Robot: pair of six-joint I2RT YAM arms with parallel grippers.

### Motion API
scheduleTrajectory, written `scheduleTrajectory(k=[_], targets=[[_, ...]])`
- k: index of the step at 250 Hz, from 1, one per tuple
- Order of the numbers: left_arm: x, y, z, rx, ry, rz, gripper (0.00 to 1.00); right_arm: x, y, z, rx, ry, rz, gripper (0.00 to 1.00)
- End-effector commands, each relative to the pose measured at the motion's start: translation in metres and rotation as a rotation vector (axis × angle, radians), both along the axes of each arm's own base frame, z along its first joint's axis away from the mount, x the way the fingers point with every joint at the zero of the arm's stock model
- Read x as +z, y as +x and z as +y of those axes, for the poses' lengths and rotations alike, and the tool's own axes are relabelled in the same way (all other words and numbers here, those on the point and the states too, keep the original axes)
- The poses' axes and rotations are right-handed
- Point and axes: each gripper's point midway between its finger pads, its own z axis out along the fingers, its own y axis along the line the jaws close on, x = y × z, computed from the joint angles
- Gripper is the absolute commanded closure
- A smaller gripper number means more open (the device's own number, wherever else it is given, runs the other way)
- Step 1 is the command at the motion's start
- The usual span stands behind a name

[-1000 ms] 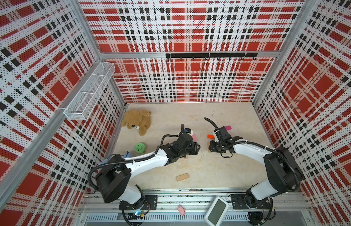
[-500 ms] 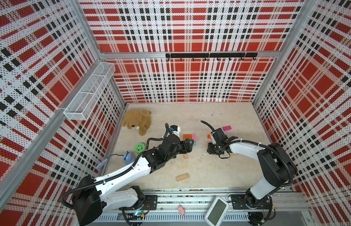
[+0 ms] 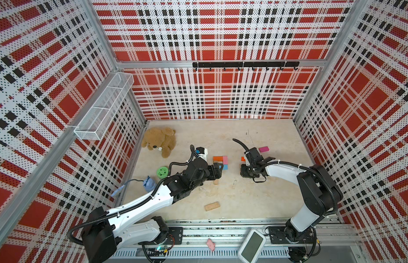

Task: Assemble the letter p with building blocks
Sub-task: Assemble the building block at the center of the board.

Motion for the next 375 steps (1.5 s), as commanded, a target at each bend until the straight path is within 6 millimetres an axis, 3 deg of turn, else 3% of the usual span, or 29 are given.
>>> scheduleTrajectory(k=[1, 76, 142, 175, 188, 207, 225, 249, 274, 286, 320, 375], targets=[[-0.004, 0.003, 0.0, 0.008, 0.014, -0.003, 0.2, -0.006, 0.006, -0.002, -0.024, -0.027, -0.007, 0.76], [-0.01, 0.005, -0.003, 0.0, 0.027, 0.007, 0.19, -0.004, 0.011, -0.007, -0.074, -0.04, -0.03, 0.78], [-0.027, 0.01, -0.023, -0.064, 0.05, 0.056, 0.19, 0.002, 0.014, -0.002, -0.079, -0.007, -0.049, 0.76], [-0.042, 0.012, -0.04, -0.12, 0.064, 0.106, 0.21, 0.014, 0.015, 0.003, -0.067, 0.03, -0.074, 0.7], [-0.047, 0.014, -0.046, -0.134, 0.065, 0.12, 0.23, 0.023, 0.015, 0.005, -0.055, 0.056, -0.095, 0.63], [-0.052, 0.019, -0.054, -0.144, 0.072, 0.14, 0.28, 0.038, 0.013, 0.005, -0.047, 0.082, -0.132, 0.56], [-0.055, 0.025, -0.064, -0.154, 0.083, 0.15, 0.36, 0.052, 0.01, -0.001, -0.058, 0.082, -0.171, 0.55], [-0.061, 0.035, -0.076, -0.154, 0.108, 0.174, 0.56, 0.056, 0.003, -0.009, -0.067, 0.06, -0.175, 0.64], [-0.073, 0.045, -0.085, -0.145, 0.147, 0.198, 0.65, 0.047, -0.005, -0.011, -0.065, 0.056, -0.144, 0.86], [-0.079, 0.049, -0.09, -0.144, 0.159, 0.211, 0.69, 0.042, -0.008, -0.01, -0.062, 0.057, -0.122, 0.91], [-0.097, 0.057, -0.104, -0.155, 0.181, 0.254, 0.83, 0.028, -0.012, -0.005, -0.051, 0.076, -0.074, 0.98], [-0.119, 0.076, -0.119, -0.152, 0.207, 0.296, 0.89, 0.007, -0.013, -0.005, -0.063, 0.057, -0.022, 0.99]])
